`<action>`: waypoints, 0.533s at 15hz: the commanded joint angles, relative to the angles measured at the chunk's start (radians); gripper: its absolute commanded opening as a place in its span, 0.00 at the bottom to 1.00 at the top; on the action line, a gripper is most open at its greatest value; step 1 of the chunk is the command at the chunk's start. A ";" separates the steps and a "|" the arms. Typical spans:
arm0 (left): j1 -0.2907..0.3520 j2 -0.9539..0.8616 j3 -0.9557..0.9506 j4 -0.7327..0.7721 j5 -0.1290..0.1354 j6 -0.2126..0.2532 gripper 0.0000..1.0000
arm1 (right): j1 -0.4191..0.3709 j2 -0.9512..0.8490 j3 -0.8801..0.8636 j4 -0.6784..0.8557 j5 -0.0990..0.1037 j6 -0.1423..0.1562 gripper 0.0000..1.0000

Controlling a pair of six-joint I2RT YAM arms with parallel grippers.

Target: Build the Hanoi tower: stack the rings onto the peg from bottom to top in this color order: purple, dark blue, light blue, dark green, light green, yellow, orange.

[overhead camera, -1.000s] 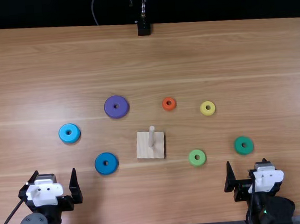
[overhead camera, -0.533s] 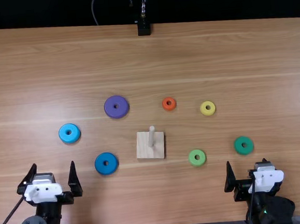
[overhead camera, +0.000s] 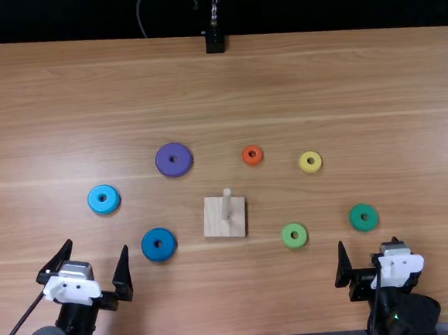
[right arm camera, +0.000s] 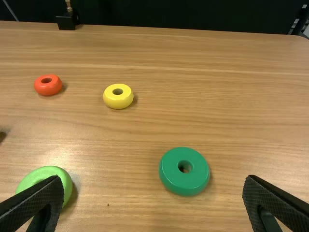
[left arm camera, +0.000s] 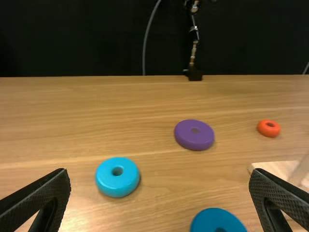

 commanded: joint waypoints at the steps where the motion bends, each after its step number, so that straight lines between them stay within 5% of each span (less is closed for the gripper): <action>1: -0.006 -0.012 0.102 -0.016 0.030 0.003 1.00 | -0.012 -0.007 -0.119 -0.062 0.010 0.002 1.00; 5: 0.001 0.066 0.249 -0.070 0.014 0.001 1.00 | -0.012 -0.007 -0.119 -0.062 0.010 0.000 1.00; 6: 0.007 0.117 0.309 -0.086 -0.005 0.001 1.00 | -0.012 -0.007 -0.119 -0.062 0.010 0.002 1.00; 8: 0.013 0.143 0.370 -0.164 -0.087 0.003 1.00 | -0.012 -0.007 -0.119 -0.062 0.010 0.002 1.00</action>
